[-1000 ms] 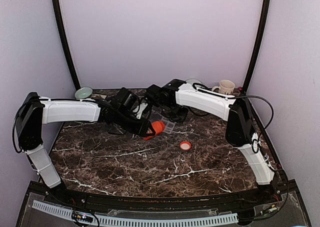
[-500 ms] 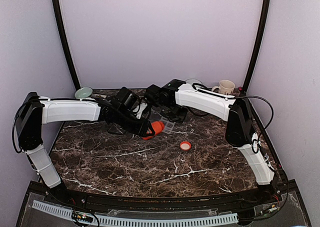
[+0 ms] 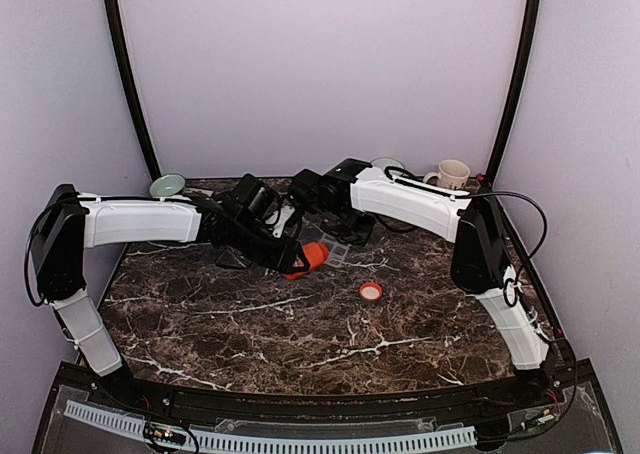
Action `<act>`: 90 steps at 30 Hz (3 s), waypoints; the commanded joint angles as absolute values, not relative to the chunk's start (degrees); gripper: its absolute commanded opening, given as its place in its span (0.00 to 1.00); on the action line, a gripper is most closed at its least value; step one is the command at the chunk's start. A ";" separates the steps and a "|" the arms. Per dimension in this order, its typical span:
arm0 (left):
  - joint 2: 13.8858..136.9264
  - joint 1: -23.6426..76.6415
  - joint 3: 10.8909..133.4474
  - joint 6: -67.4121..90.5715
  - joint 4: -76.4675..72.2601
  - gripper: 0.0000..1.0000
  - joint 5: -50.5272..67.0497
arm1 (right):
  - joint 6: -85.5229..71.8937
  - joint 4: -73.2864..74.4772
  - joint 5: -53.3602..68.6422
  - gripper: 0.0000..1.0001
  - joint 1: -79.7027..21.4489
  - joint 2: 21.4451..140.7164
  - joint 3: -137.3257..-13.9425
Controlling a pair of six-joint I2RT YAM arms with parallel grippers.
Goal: Sort the pills into containers
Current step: Pour the pill into the compartment of the pill container.
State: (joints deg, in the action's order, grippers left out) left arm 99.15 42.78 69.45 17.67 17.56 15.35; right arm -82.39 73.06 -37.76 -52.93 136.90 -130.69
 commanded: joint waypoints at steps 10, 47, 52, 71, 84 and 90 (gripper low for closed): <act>97.53 43.10 70.72 18.81 20.88 0.00 14.89 | -81.57 72.00 -41.13 0.00 -54.14 132.62 -131.20; 99.94 43.16 78.44 18.80 27.57 0.00 14.59 | -80.15 70.18 -40.51 0.00 -54.84 131.93 -128.39; 96.72 43.21 72.02 21.41 17.64 0.00 15.90 | -80.02 70.19 -39.03 0.00 -54.76 131.47 -127.52; 90.13 43.15 59.05 22.95 0.88 0.00 19.46 | -80.76 69.47 -31.44 0.00 -51.86 130.09 -123.53; 88.01 43.17 54.16 23.21 -6.02 0.00 21.53 | -80.51 70.23 -28.17 0.00 -50.38 131.03 -123.93; 87.18 43.18 52.58 22.35 -8.52 0.00 22.30 | -80.44 70.31 -27.55 0.00 -49.94 131.37 -124.13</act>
State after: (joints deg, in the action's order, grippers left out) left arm 91.13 43.05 53.65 23.20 -2.07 20.14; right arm -80.42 69.91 -28.75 -50.19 132.09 -124.20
